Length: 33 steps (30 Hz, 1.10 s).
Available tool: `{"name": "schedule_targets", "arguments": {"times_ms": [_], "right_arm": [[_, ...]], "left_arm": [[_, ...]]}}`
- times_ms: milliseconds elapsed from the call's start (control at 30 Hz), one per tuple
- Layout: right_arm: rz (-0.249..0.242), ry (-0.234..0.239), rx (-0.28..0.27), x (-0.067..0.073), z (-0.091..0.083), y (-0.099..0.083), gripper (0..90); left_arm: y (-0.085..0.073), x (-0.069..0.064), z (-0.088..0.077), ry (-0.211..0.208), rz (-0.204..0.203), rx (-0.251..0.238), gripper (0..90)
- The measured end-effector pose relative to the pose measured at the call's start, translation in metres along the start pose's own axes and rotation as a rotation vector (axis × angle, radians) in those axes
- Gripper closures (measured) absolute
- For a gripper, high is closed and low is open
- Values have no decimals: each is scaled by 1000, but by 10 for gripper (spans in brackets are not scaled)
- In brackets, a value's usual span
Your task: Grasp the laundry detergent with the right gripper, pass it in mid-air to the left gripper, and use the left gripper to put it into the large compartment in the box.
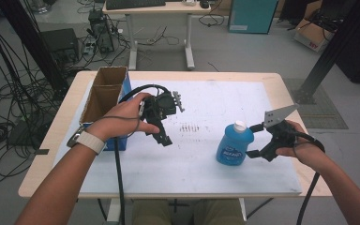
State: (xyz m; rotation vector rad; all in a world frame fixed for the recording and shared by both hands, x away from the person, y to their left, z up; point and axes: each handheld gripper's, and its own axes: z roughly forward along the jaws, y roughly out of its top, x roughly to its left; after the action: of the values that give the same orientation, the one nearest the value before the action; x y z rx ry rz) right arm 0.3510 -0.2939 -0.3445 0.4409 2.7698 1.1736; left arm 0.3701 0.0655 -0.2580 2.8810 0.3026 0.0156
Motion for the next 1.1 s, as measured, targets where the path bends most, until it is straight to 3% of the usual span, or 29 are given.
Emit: {"name": "schedule_targets", "arguments": {"times_ms": [1100], "right_arm": [[6, 7, -2, 1, 0, -1, 55]], "left_arm": [[-1, 0, -1, 4, -3, -3, 77]]}}
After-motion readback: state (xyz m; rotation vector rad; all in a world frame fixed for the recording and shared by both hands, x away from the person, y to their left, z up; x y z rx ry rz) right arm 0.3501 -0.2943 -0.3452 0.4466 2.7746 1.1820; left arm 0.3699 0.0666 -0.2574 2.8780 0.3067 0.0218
